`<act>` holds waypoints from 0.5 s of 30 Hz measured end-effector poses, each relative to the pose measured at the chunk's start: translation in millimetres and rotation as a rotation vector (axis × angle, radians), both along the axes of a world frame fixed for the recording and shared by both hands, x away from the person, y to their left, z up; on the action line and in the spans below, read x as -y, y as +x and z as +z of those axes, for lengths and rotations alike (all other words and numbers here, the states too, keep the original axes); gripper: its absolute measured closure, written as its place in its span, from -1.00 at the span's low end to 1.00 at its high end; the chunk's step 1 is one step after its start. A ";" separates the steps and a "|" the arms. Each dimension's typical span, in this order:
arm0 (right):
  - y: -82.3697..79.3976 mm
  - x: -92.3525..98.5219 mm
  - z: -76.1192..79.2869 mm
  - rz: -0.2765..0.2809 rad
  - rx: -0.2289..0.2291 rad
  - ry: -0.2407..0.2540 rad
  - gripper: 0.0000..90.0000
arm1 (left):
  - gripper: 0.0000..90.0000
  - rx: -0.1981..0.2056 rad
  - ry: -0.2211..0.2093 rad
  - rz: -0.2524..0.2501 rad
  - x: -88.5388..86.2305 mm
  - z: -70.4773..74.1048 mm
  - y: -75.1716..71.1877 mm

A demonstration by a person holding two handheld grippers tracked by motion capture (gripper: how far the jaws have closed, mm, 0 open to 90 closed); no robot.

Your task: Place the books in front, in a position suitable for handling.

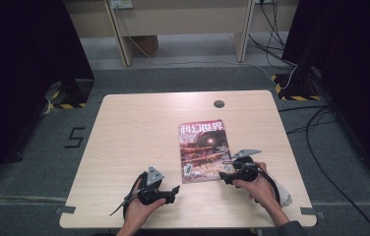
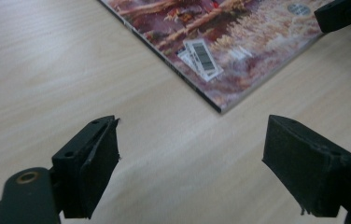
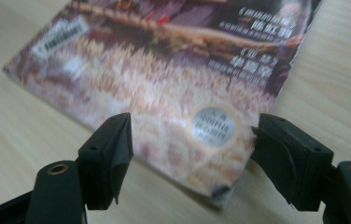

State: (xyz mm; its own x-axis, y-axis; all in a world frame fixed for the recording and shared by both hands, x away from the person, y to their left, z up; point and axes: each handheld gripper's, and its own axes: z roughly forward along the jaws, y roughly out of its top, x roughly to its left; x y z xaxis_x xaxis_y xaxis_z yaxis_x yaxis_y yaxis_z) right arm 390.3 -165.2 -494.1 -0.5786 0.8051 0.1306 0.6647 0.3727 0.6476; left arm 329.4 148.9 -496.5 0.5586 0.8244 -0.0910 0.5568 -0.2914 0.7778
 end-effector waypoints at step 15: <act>-1.1 -9.5 -9.7 -0.025 0.029 -0.032 -0.41 | -0.50 -0.042 -0.010 -0.014 31.1 -9.6 28.7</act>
